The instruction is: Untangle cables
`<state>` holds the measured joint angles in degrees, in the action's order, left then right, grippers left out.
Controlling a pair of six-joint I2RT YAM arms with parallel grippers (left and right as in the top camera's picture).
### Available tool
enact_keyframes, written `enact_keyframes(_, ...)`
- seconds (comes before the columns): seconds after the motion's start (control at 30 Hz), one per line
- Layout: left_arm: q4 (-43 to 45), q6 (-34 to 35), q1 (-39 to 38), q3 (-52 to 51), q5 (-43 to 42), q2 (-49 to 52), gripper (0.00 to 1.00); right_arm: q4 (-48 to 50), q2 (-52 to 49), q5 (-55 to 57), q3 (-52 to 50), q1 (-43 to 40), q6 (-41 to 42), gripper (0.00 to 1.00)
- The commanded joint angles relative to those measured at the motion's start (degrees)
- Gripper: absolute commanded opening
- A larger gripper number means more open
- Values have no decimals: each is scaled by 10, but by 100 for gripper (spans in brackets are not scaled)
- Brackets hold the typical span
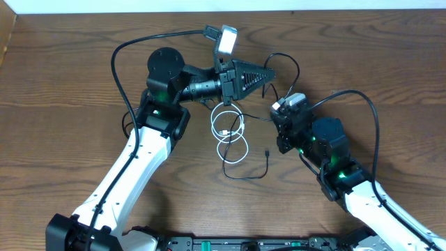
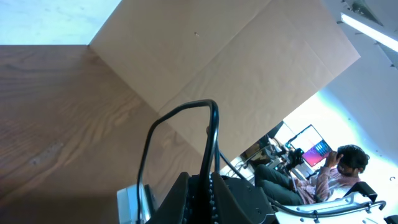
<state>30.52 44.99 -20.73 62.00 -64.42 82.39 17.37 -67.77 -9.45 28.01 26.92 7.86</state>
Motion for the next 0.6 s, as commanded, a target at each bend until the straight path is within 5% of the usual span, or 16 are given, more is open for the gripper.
enact_keyframes(0.0, -7, -33, 1, 5, -9, -11, 14, -22, 1, -6, 4, -3, 55, 1)
enact_keyframes(0.2, -146, -176, 1, 5, 15, -11, 50, -138, 1, 4, 4, -3, 56, 1)
enact_keyframes(0.4, -313, -281, 1, 5, 111, -11, 52, -220, 1, 80, 4, -4, 56, 1)
enact_keyframes(0.57, -411, -304, 1, 5, 215, -11, 52, -212, 5, 121, 4, -25, 56, 1)
